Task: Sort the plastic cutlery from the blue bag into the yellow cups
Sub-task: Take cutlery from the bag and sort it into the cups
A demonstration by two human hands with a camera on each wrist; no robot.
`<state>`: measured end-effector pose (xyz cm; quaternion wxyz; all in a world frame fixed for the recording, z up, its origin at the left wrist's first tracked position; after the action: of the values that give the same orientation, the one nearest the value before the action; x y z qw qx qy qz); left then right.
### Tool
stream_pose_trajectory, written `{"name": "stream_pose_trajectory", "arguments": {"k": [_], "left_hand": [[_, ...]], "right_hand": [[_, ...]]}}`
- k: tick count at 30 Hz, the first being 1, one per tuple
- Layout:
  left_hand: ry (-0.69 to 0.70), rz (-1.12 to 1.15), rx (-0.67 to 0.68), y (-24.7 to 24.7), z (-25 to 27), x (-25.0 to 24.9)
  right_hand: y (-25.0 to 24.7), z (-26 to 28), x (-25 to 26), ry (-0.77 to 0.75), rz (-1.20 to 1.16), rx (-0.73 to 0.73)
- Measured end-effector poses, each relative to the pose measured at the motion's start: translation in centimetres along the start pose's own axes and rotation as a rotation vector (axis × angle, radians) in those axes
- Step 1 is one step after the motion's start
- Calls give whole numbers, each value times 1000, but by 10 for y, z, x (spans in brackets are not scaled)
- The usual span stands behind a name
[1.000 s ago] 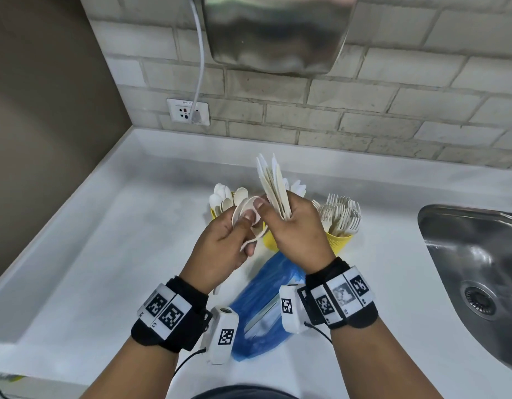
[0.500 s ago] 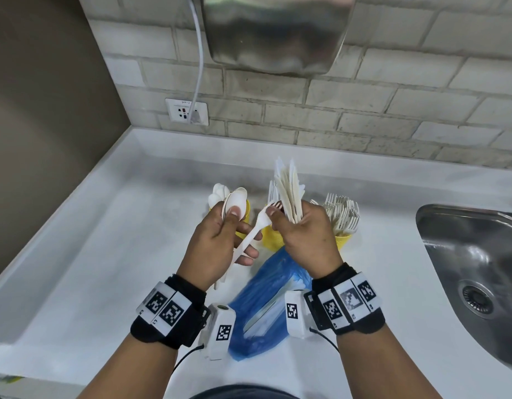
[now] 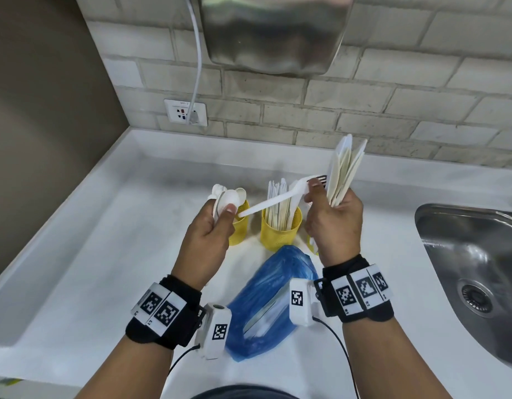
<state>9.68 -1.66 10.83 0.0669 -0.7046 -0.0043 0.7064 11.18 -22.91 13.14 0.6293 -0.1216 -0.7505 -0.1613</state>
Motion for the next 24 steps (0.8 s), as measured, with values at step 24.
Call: {"name": "stream_pose_trajectory", "arguments": {"k": [24], "left_hand": [[-120, 181, 88, 10, 0, 3]], "right_hand": [[-79, -29, 21, -368, 447, -181]]}}
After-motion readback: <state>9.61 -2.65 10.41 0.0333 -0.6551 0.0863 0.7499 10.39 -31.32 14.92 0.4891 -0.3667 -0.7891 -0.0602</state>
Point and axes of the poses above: each hand's wrist, its own z-axis away from the middle knuckle, its own y-axis out of the palm, x = y × z, the point moved 3 cm from there along -z, towards the middle knuckle, and after that the axes turned 6 degrees about x, right-handed, at the moved point
